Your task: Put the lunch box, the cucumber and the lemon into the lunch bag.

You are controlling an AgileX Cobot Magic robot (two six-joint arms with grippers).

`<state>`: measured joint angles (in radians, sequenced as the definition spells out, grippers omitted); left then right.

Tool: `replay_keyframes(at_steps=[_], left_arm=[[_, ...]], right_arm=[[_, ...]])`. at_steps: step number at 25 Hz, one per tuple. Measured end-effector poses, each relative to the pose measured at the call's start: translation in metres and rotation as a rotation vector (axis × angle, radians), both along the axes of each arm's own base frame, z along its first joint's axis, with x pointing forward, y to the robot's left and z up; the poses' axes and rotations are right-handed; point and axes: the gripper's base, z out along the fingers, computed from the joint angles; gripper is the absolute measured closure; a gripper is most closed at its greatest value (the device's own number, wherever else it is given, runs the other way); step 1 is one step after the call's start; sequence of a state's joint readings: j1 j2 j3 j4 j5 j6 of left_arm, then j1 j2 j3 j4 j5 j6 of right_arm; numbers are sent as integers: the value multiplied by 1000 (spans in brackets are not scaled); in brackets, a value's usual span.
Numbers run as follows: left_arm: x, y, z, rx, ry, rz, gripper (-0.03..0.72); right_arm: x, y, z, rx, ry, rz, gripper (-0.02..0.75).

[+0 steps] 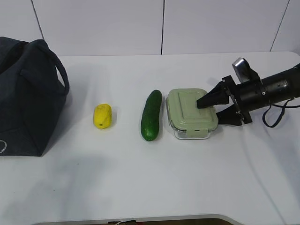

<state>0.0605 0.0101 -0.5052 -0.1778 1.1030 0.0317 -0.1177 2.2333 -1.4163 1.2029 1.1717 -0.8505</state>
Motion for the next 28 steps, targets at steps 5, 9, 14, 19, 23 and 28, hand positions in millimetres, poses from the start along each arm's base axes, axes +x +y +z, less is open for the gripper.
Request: replay_keyframes(at_steps=[5,9,14,19,23,28], left_arm=[[0,0,0,0,0,0,257],[0,0,0,0,0,0,257],[0,0,0,0,0,0,257],[0,0,0,0,0,0,257],[0,0,0,0,0,0,257],[0,0,0,0,0,0,257]], right_arm=[[0,0,-3,-2,8,3,151],[0,0,-3,-2,8,3,152],[0,0,-3,-2,8,3,183],[0,0,-2,4,7,3,237],[0,0,-2,7,7,4,280],[0,1,-2,12,8,5,328]])
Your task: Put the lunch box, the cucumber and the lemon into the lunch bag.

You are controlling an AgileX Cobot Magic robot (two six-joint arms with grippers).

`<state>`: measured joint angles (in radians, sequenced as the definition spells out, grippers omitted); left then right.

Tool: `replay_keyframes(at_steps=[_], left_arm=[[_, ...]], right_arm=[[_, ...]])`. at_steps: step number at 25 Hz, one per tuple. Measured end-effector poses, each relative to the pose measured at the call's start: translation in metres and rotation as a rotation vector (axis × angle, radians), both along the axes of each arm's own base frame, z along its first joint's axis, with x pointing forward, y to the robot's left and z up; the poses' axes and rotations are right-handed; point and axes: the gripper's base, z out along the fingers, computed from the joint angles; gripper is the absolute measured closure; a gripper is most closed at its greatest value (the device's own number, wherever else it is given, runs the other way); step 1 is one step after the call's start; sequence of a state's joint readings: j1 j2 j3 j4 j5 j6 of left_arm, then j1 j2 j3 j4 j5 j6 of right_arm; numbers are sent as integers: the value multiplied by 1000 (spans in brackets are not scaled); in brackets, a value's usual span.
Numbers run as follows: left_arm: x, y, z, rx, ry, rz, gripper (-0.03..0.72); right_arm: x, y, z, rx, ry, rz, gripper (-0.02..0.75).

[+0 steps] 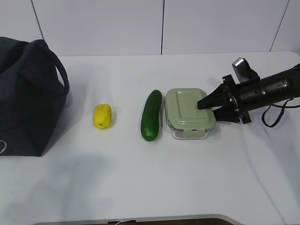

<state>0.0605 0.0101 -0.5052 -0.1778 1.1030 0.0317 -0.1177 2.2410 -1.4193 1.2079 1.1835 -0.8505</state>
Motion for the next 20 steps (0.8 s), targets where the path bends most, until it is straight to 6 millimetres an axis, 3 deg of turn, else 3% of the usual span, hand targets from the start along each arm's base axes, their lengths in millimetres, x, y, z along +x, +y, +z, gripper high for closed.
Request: replay_keyframes(at_steps=[20], left_arm=[[0,0,0,0,0,0,257]], right_arm=[[0,0,1,4,-1,-1,356]])
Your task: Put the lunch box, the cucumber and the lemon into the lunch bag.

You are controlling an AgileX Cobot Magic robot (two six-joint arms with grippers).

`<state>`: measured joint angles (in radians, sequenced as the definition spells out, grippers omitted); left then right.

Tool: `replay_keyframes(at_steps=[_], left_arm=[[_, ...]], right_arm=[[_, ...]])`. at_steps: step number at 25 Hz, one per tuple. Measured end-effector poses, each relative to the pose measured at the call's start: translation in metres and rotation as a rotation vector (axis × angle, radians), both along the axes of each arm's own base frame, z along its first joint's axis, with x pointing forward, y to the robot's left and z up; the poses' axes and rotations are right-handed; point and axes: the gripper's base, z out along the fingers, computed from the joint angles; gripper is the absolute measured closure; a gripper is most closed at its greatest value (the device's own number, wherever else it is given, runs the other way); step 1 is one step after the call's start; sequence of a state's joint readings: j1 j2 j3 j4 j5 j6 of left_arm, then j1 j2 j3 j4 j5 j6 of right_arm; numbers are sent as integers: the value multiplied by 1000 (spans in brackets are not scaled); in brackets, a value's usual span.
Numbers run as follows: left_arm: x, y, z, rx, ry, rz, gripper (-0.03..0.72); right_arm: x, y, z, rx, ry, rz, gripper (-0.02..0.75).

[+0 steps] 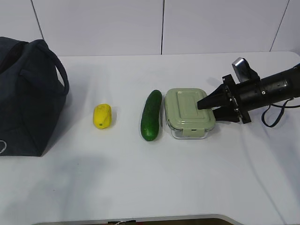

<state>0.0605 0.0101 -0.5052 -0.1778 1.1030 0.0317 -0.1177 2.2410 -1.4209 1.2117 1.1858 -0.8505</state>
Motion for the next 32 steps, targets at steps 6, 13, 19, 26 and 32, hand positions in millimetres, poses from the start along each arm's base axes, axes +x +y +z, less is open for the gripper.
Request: replay_keyframes(at_steps=[6,13,19,26,32], left_arm=[[0,0,0,0,0,0,257],[0,0,0,0,0,0,257],[0,0,0,0,0,0,257],[0,-1,0,-7,0,-5,258],[2,-3,1,-35,7,-22,353]], right_arm=[[2,0,1,11,6,-31,356],[2,-1,4,-7,5,-32,358],[0,-2,23,-32,-25,-42,358],[-2,4,42,-28,-32,-52,358],[-7,27,63,-28,-68,-4,358]])
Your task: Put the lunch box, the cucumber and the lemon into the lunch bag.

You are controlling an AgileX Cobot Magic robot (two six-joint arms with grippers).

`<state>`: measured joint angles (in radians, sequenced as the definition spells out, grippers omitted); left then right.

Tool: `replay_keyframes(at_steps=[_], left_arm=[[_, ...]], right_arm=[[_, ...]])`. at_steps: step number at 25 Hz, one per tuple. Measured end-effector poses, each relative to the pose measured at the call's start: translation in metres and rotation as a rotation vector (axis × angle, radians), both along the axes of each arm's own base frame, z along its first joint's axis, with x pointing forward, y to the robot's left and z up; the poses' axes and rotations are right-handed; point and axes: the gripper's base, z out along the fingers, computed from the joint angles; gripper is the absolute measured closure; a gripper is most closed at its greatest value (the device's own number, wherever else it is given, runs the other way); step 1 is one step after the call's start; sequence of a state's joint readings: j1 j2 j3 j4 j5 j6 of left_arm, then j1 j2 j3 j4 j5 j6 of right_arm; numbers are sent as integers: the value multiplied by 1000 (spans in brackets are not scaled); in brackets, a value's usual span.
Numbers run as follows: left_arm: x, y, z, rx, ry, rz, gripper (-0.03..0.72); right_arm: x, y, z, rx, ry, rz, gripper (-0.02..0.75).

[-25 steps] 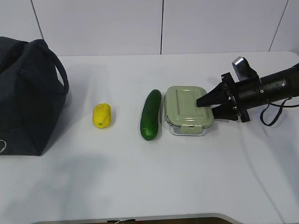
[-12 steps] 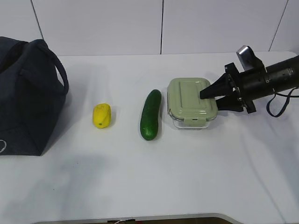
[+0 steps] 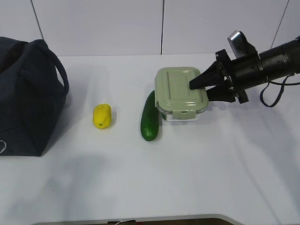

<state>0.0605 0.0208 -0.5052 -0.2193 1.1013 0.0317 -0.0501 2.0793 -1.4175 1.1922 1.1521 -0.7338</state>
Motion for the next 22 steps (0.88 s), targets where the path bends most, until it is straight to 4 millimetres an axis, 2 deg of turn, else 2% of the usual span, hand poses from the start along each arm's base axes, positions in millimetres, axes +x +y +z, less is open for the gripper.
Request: replay_keyframes(at_steps=[2,6,11,15,22], left_arm=[[1,0,3,-2,5,-1,367],[6,0,22,-4,7,-2,377],[25,-2,42,-43,73,-23,379],[53,-2,56,-71,169,-32,379],[117,7,77,-21,334,-1,379]], right_arm=[[-2,6,7,2,-11,13,358],[-7,17,22,7,-36,36,358],[-15,35,38,17,-52,74,358],[-18,47,44,41,-51,87,358],[-25,65,58,92,-64,103,359]])
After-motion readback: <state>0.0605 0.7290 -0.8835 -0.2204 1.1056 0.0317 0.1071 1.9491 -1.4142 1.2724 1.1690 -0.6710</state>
